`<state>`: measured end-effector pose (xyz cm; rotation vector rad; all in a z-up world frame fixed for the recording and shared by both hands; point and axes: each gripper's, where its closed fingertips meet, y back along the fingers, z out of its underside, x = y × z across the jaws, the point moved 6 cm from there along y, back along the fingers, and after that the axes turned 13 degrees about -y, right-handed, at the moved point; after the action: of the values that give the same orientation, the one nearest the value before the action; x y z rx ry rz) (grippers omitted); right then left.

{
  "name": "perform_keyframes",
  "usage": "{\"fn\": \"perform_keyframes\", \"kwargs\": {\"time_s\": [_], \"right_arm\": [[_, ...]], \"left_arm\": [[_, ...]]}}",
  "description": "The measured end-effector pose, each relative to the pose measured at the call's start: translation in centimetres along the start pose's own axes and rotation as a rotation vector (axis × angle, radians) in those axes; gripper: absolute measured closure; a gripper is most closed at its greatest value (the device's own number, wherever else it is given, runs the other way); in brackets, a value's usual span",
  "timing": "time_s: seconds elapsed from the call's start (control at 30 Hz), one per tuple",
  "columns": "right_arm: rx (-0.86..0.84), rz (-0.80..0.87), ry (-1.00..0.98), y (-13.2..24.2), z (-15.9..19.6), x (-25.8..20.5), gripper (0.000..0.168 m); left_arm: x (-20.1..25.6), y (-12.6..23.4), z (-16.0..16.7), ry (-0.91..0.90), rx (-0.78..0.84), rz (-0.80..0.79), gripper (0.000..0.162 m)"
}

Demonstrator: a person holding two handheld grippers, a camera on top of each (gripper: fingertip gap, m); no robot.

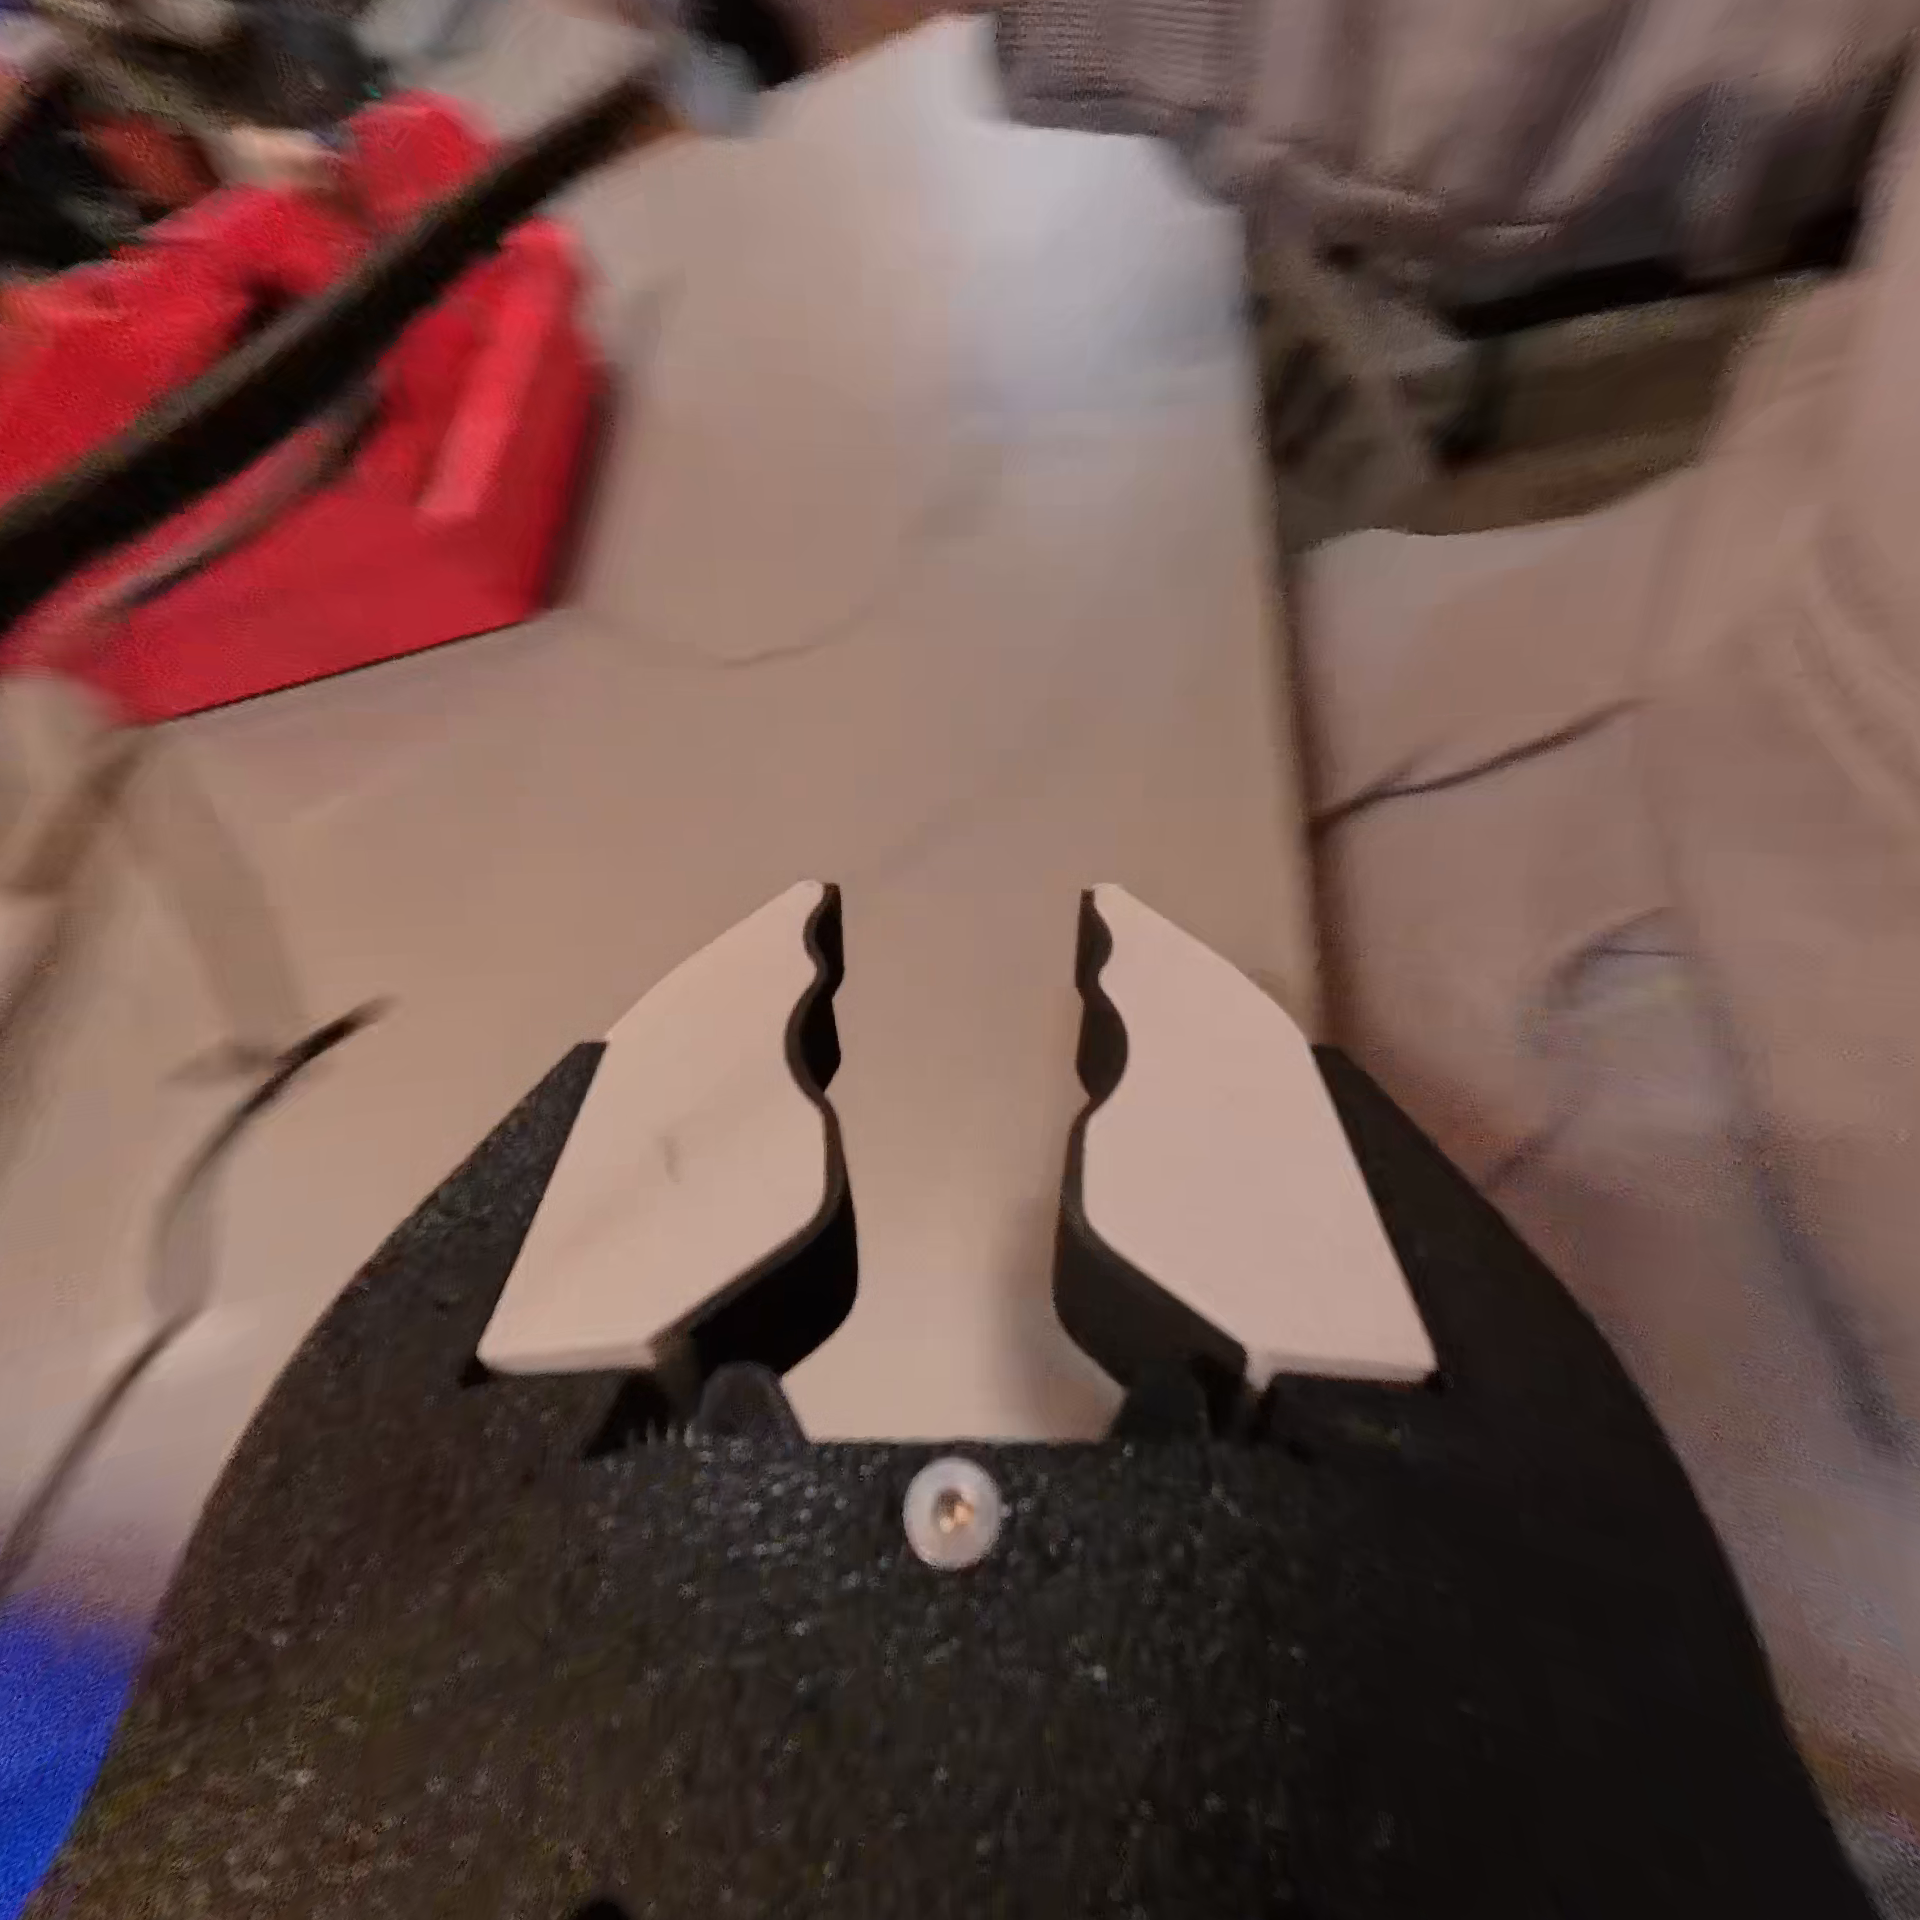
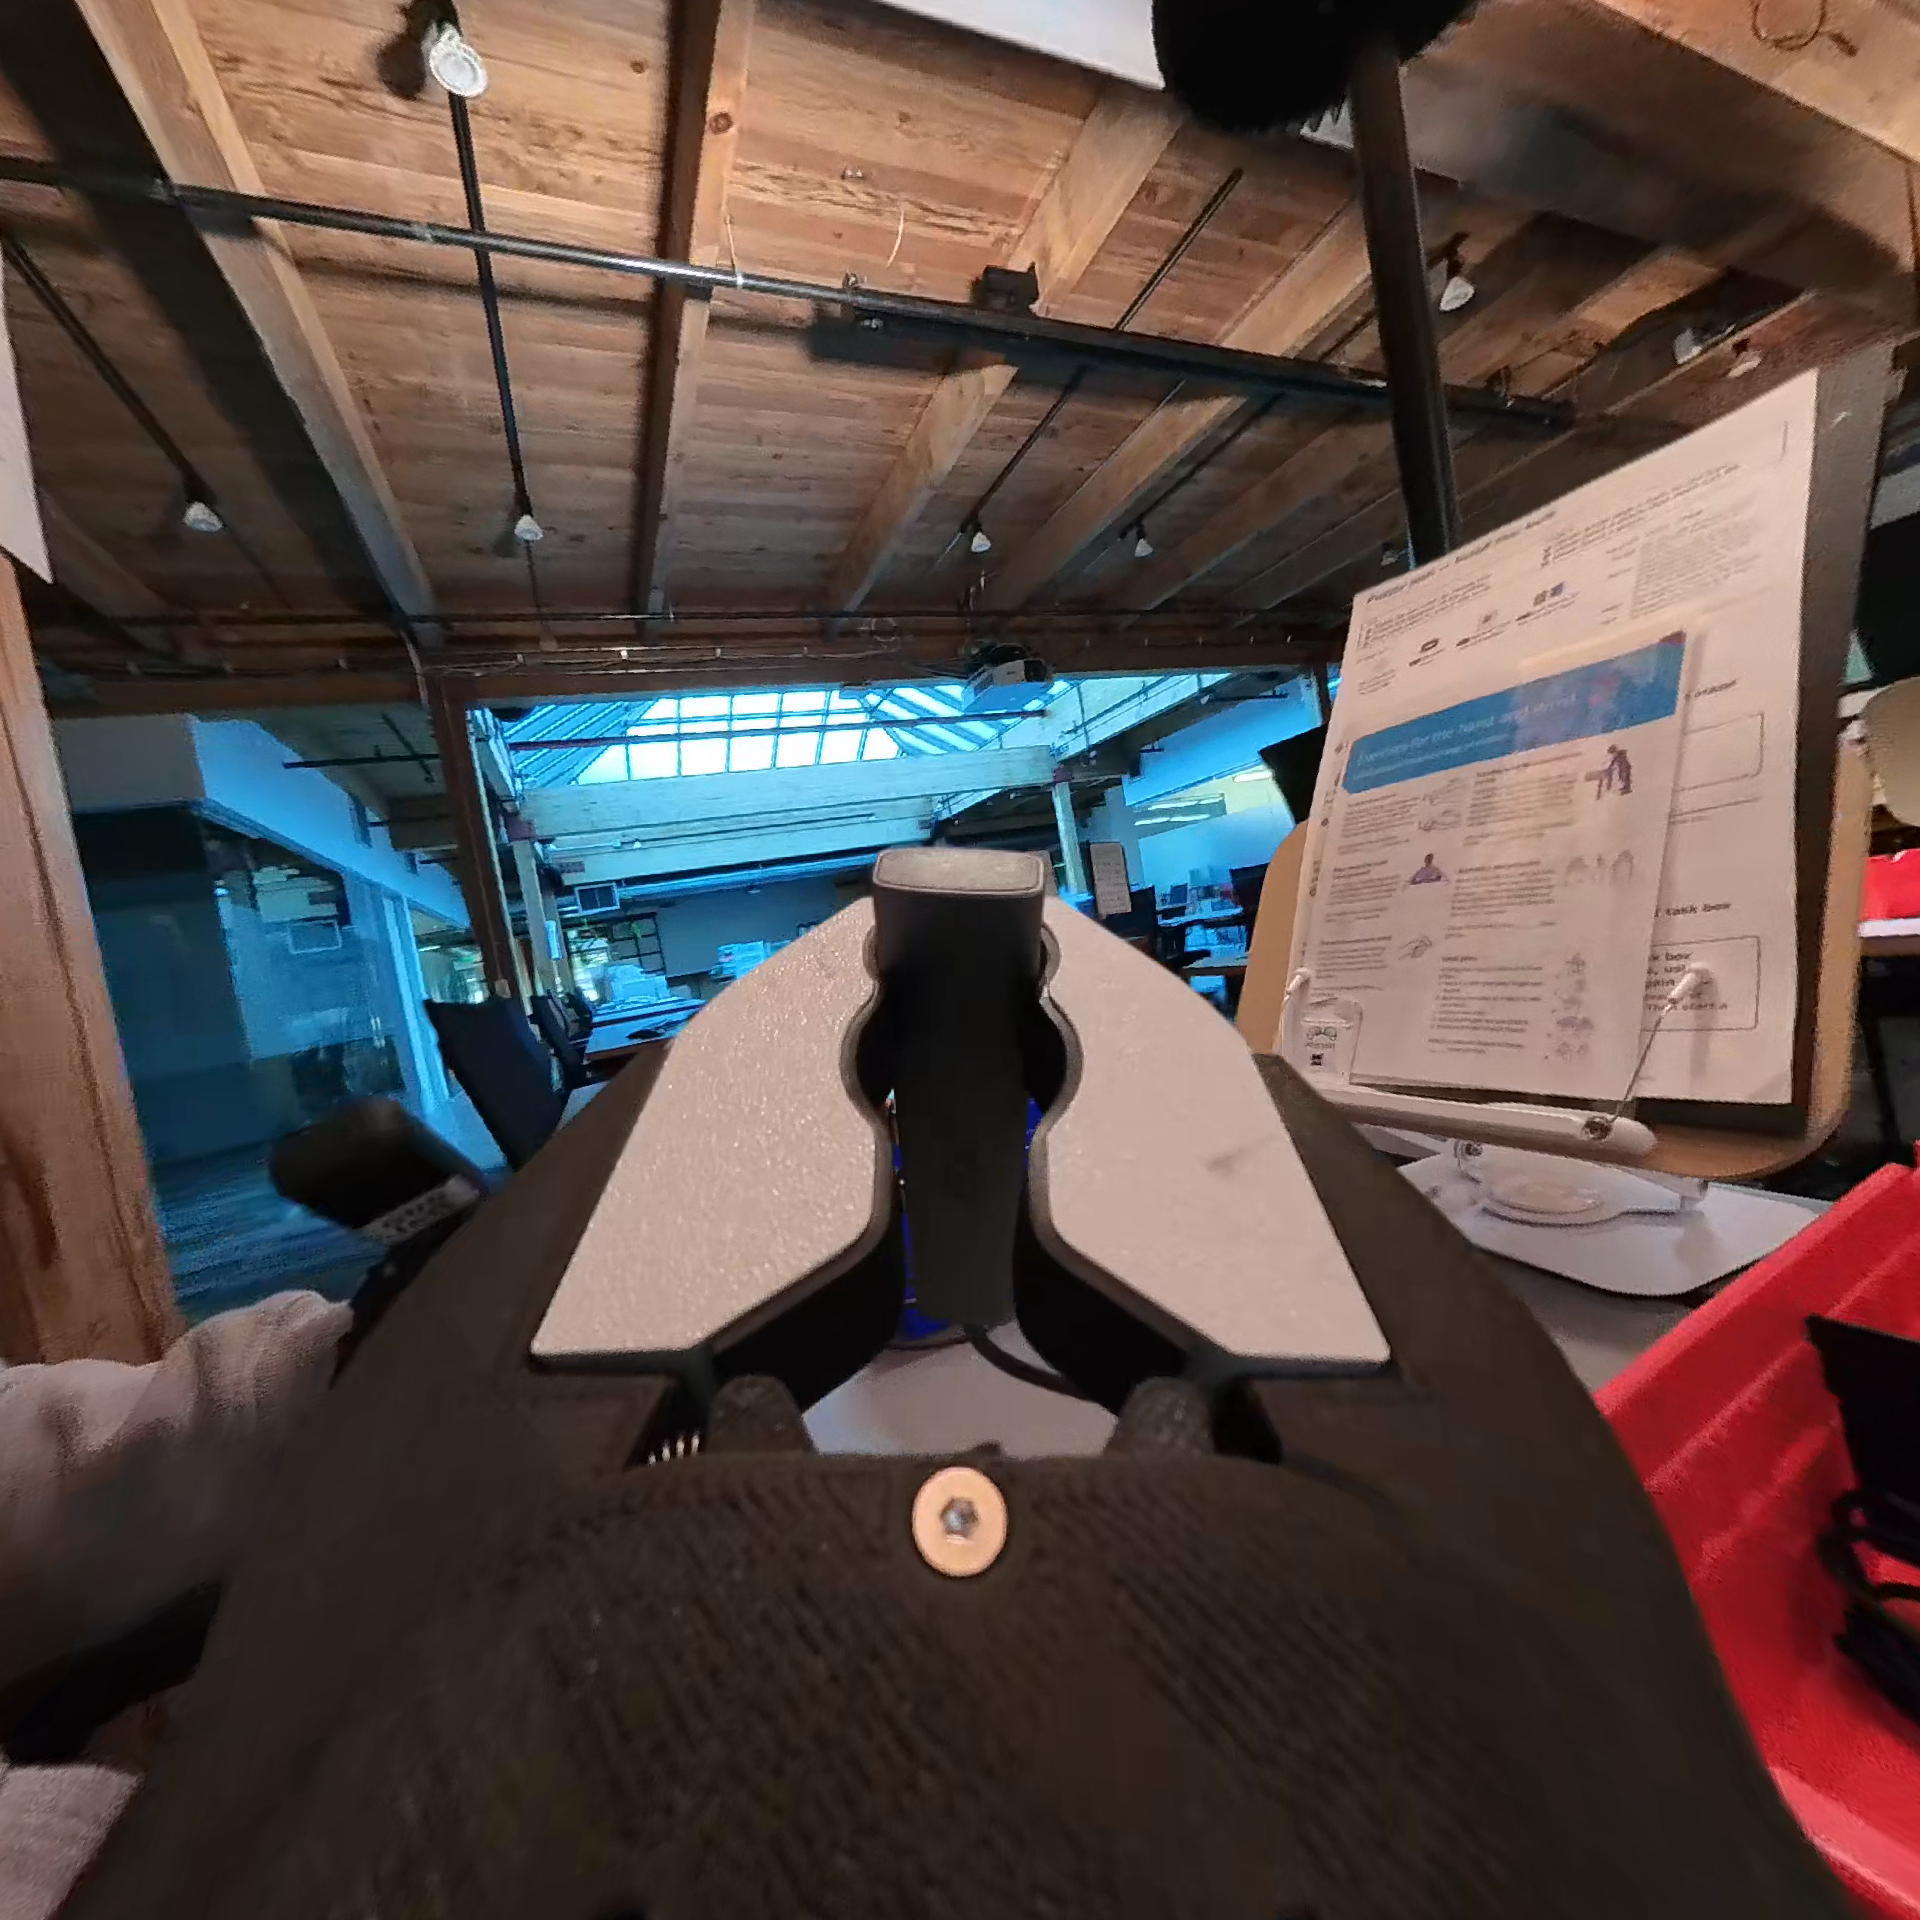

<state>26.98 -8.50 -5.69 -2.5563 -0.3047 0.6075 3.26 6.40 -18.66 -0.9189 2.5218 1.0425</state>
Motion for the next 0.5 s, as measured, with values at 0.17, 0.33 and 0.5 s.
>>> {"fn": "perform_keyframes", "kwargs": {"time_s": [0.17,0.33,0.5], "right_arm": [[0.019,-0.008,-0.003,0.2,-0.4,0.0,0.147],[0.013,-0.029,-0.033,-0.2,0.2,-0.1,0.147],[0.001,-0.024,-0.022,0.0,0.2,0.0,0.147]], "left_arm": [[-8.0,8.0,6.2,-0.149,-0.382,-0.753,0.114],[-10.8,6.8,11.8,-0.589,-0.957,-0.747,0.117],[-11.5,5.9,12.3,-0.666,-1.005,-0.867,0.16]]}}
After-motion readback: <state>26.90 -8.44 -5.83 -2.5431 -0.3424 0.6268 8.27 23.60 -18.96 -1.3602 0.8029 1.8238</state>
